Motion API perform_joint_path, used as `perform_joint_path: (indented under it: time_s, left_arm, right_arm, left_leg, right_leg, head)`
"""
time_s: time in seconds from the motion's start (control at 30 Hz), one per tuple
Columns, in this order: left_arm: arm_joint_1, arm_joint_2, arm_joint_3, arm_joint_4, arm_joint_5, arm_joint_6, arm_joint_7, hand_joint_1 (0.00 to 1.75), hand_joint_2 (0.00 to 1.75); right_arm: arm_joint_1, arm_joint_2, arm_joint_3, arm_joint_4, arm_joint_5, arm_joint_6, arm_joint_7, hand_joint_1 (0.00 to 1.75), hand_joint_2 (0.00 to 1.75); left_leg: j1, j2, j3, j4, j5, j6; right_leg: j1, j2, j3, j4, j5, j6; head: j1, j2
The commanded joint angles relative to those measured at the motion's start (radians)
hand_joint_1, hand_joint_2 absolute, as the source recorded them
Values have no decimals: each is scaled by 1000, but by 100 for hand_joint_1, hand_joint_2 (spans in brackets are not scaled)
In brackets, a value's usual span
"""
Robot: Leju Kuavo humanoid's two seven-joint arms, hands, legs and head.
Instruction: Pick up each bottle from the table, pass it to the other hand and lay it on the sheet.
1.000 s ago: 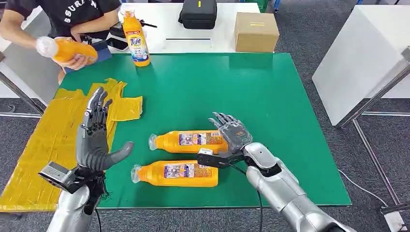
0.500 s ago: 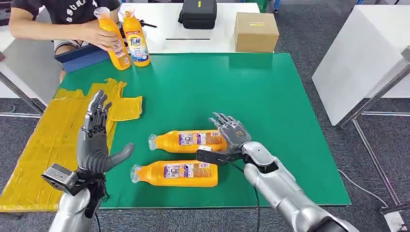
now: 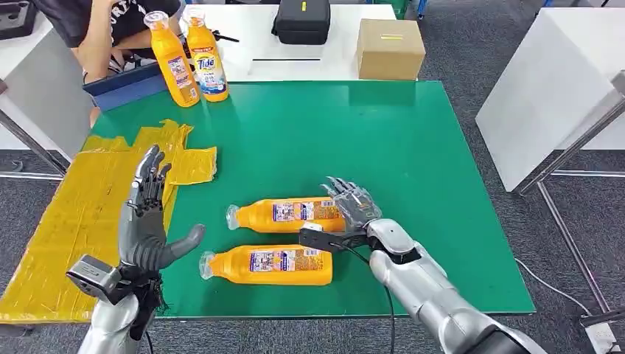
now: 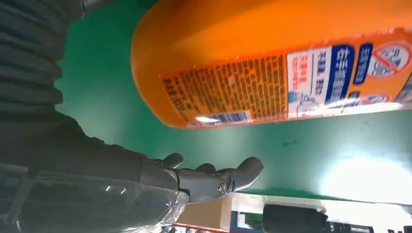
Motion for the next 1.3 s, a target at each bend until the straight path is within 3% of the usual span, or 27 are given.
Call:
perform_joint_path:
  time_s: [0.03, 0.77, 1.1, 1.3]
  left_arm:
    - [-20, -1, 11, 54, 1, -4, 1, 0, 175]
    - [-36, -6, 14, 78, 10, -11, -4, 0, 175]
    - [-41, -13, 15, 89, 13, -14, 0, 0, 175]
    - [-42, -12, 14, 91, 13, -14, 0, 0, 175]
  right_arm:
    - [-63, 26, 34, 145, 18, -4, -16, 0, 175]
    - [-83, 35, 79, 184, 73, -10, -10, 0, 175]
    - [-97, 44, 124, 200, 155, -62, 45, 0, 175]
    - [-95, 44, 124, 191, 162, -64, 48, 0, 175]
  left_leg:
    - [0, 0, 3, -1, -1, -2]
    - [0, 0, 3, -1, -1, -2]
    - [0, 0, 9, 0, -3, -6]
    - [0, 0, 3, -1, -1, -2]
  right_leg:
    - [0, -1, 3, -1, -1, -1]
    - [0, -1, 3, 0, -1, -1]
    - [0, -2, 8, 0, -3, -2]
    - [0, -1, 3, 0, -1, -1]
  head:
    - [0, 0]
    - [0, 0]
    - [0, 0]
    - [0, 0]
